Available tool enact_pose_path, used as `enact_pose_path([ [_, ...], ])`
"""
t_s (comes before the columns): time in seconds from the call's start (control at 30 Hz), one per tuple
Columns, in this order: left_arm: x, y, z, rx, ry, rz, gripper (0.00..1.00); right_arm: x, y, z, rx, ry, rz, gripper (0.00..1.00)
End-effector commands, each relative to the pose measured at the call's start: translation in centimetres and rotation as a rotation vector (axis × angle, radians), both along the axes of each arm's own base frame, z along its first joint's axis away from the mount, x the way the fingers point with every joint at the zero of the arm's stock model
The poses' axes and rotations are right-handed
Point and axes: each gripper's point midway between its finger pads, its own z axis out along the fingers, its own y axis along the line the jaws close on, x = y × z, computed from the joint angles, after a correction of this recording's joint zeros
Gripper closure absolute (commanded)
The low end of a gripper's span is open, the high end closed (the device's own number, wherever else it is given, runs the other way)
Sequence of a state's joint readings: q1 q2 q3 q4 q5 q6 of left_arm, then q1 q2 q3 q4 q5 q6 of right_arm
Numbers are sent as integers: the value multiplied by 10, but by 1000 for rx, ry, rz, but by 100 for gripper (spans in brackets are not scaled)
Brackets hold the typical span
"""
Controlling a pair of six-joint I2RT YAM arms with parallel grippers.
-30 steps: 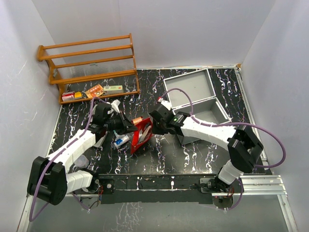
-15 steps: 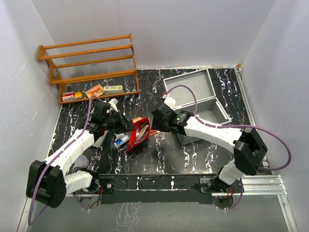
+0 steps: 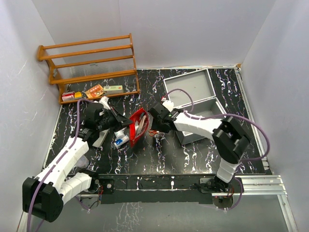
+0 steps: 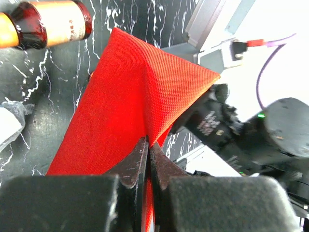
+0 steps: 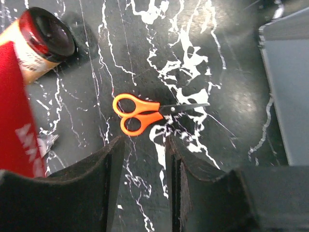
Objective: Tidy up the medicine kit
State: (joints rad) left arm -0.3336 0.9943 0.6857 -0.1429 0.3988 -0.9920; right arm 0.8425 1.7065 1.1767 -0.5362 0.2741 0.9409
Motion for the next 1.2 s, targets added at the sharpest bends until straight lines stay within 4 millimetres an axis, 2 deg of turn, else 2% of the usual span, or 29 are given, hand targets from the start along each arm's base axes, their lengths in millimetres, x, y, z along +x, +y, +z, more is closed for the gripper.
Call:
enact_pose_path([
  [0.0, 11, 15, 35, -5, -74, 94, 100, 19, 38, 9, 78, -18, 43, 65],
  [0.2, 13, 38, 45, 77, -113, 192, 100, 32, 50, 2, 61, -24, 66, 72],
  [0.57, 14, 43, 47, 92, -120, 205, 100, 30, 60, -24, 41, 27, 127, 72],
  [0.8, 15, 40, 45, 85, -116, 191, 100, 16, 45, -41, -22, 73, 154, 67],
  [1.07, 16, 34, 45, 71, -113, 159, 100, -9, 16, -45, -124, 127, 239, 64],
  [1.17, 17, 31, 44, 64, -109, 147, 100, -20, 11, -44, -151, 140, 345, 65],
])
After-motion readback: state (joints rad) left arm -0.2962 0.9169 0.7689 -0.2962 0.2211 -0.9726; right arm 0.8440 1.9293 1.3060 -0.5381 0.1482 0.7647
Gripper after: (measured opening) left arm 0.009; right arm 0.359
